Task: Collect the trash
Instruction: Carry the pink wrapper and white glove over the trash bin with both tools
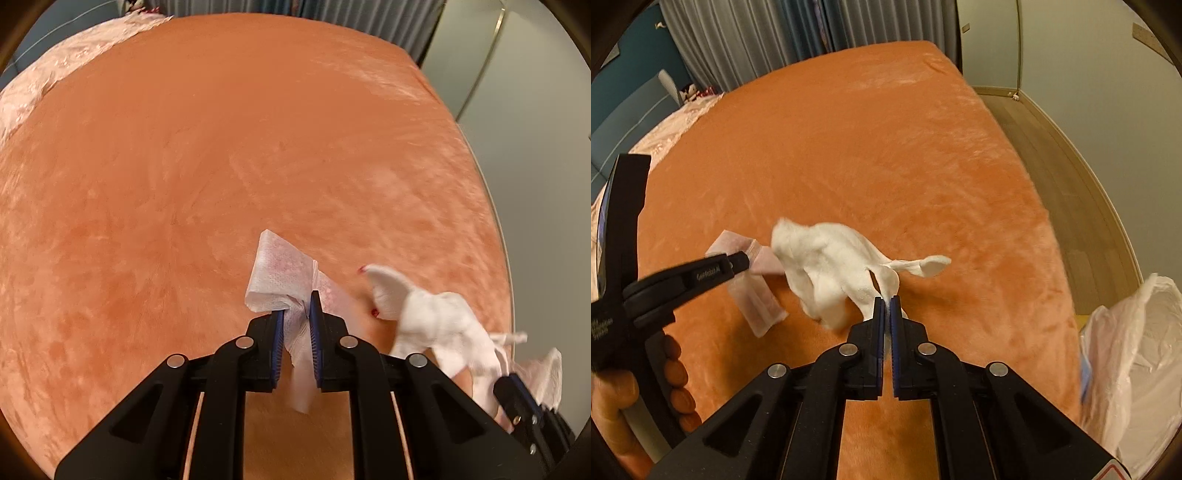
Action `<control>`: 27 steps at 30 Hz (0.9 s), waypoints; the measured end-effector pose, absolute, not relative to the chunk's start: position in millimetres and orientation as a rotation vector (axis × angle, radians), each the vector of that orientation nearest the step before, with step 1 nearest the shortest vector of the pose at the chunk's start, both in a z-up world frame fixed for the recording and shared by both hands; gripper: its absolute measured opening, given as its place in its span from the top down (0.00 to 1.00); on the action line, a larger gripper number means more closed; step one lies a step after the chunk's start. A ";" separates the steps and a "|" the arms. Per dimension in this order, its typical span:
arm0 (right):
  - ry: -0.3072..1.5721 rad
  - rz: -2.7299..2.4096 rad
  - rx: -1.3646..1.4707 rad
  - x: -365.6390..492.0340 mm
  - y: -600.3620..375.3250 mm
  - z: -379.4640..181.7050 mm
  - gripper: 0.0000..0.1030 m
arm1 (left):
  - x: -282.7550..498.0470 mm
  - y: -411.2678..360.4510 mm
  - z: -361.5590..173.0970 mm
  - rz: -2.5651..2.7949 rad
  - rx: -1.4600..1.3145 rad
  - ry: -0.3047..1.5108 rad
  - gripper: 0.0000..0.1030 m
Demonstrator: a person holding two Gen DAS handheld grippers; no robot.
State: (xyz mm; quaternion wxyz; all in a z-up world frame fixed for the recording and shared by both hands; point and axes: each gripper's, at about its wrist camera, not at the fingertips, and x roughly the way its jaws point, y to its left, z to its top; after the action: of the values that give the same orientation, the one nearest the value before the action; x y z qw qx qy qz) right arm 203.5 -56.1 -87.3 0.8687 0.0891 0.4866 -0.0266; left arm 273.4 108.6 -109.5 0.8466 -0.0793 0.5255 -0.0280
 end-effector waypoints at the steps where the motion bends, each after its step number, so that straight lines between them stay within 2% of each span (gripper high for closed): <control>1: 0.996 -0.057 0.193 197.5 -61.0 -75.3 0.97 | 267.4 104.1 -99.5 -0.068 -0.161 1.096 0.88; 17: 0.694 -0.103 0.232 106.9 -142.8 84.9 0.97 | 159.9 -30.2 66.6 -0.311 -0.007 0.873 0.88; 27: 0.602 -0.178 0.233 55.7 -204.0 135.9 0.97 | 102.2 -111.2 116.0 -0.441 0.039 0.813 0.88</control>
State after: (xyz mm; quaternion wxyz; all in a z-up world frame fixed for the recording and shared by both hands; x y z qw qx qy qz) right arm 55.7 -204.0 135.9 0.9445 0.1145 0.2952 -0.0871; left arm 102.2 -111.2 116.0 0.8947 0.0187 0.3923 -0.2128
